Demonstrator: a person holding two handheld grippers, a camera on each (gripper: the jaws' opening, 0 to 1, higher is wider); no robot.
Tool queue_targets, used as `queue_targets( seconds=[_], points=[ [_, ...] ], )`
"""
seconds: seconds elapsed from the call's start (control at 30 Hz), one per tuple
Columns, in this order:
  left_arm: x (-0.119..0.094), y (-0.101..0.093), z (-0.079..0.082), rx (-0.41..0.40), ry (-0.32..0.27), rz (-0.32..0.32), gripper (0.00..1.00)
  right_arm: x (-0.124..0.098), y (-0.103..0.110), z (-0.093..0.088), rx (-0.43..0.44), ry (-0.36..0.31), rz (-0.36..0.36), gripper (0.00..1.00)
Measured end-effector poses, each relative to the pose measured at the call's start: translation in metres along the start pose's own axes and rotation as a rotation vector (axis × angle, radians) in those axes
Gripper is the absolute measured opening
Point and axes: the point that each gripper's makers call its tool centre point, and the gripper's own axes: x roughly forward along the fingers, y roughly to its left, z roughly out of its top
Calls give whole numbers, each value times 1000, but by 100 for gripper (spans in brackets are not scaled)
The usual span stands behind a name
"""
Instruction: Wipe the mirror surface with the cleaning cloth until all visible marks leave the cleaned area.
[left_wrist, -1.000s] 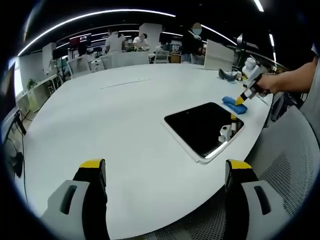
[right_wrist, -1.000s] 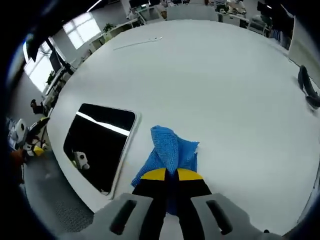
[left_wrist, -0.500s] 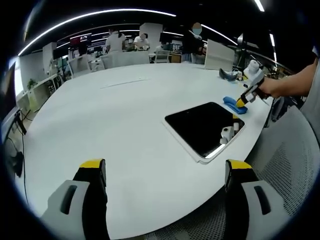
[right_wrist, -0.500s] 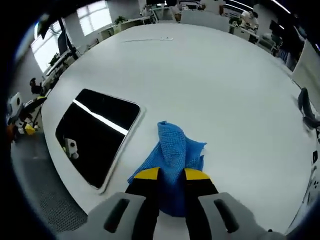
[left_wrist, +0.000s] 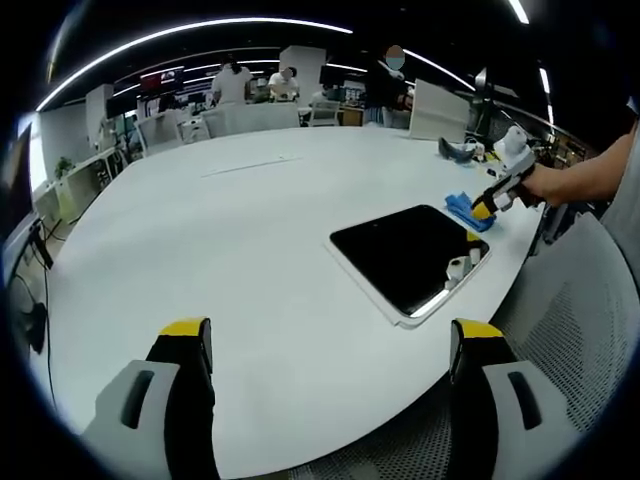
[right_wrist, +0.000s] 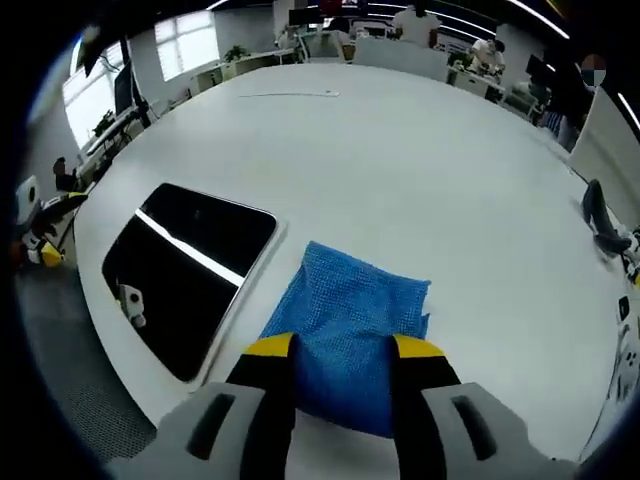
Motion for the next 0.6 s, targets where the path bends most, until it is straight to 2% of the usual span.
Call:
queue_targets(
  seconds=[0.07,0.17,0.23,0.27,0.33,0.37,0.43,0.47,0.53,0.57,0.6],
  points=[
    [0,0,0,2,2,-1,98,0,-1,0,4,-3,7,34],
    [0,0,0,-1,-1,1,98,-2,9,5,86,-37,79,42],
    [0,1,1,-1,-3,4,98,-6,8,6,120,-53,94,44],
    [0,1,2,-3,-9,7,98,-8,9,12,133,-93,119,47],
    [0,3,3,-9,-18,10,98,-17,7,16,122,-119,116,53],
    [-1,3,3,-12,-20,12,99,-22,8,24,100,-168,136,57],
    [-1,5,4,-18,-26,19,99,-31,-1,23,89,-180,115,64],
    [-2,5,5,-20,-32,24,99,-34,-2,30,68,-229,136,69],
    [-3,5,8,-30,-42,28,99,-42,-12,27,73,-241,134,76],
    [-3,6,8,-39,-42,27,99,-48,-14,32,58,-291,160,80],
    [-3,5,8,-44,-41,25,99,-51,-19,28,60,-286,149,83]
  ],
)
